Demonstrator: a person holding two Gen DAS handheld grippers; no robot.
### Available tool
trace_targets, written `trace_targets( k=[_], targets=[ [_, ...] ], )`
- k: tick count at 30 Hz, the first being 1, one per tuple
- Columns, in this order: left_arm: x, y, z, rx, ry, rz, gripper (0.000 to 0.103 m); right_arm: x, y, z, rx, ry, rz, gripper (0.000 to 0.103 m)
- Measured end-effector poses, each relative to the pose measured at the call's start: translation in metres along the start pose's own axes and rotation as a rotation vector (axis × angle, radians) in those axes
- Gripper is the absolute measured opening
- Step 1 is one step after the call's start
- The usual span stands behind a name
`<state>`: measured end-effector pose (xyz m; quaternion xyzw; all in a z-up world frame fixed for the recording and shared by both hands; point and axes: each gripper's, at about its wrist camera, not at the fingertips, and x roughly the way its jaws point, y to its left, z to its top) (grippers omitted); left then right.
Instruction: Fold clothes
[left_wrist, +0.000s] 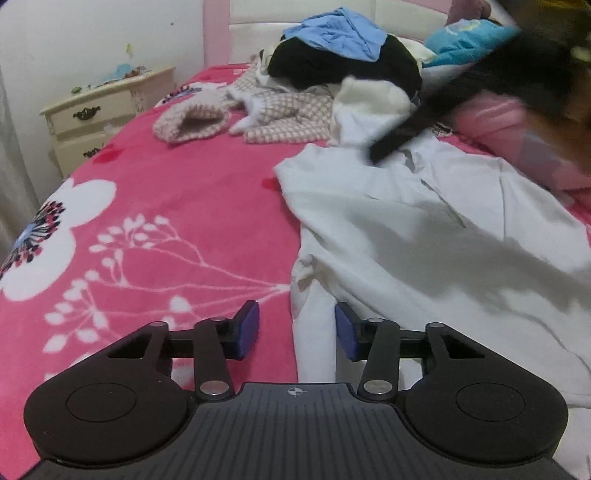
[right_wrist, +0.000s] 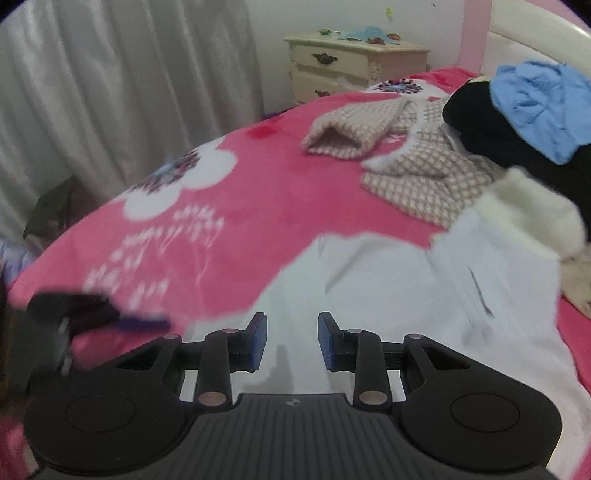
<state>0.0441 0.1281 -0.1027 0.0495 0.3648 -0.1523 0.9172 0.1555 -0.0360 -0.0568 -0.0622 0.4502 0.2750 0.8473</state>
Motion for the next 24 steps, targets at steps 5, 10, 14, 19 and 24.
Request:
trace_targets(
  k=[5,10,14,19,24],
  targets=[
    [0.009,0.008,0.002,-0.011,-0.028,-0.017,0.043,0.046,-0.024,0.024,0.155,0.018,0.018,0.032],
    [0.013,0.013,0.002,-0.036,-0.061,-0.063,0.04,0.082,-0.034,0.03,0.216,0.08,0.036,0.023],
    [0.013,0.012,-0.002,-0.043,-0.083,-0.098,0.004,0.074,-0.027,0.024,0.163,0.025,0.054,0.001],
    [-0.004,0.015,-0.006,-0.059,-0.131,-0.084,0.0,0.044,-0.037,0.014,0.191,-0.106,0.041,0.001],
    [-0.018,0.013,-0.005,0.0,-0.129,-0.024,0.0,0.039,-0.054,0.003,0.287,-0.15,0.036,0.0]
  ],
)
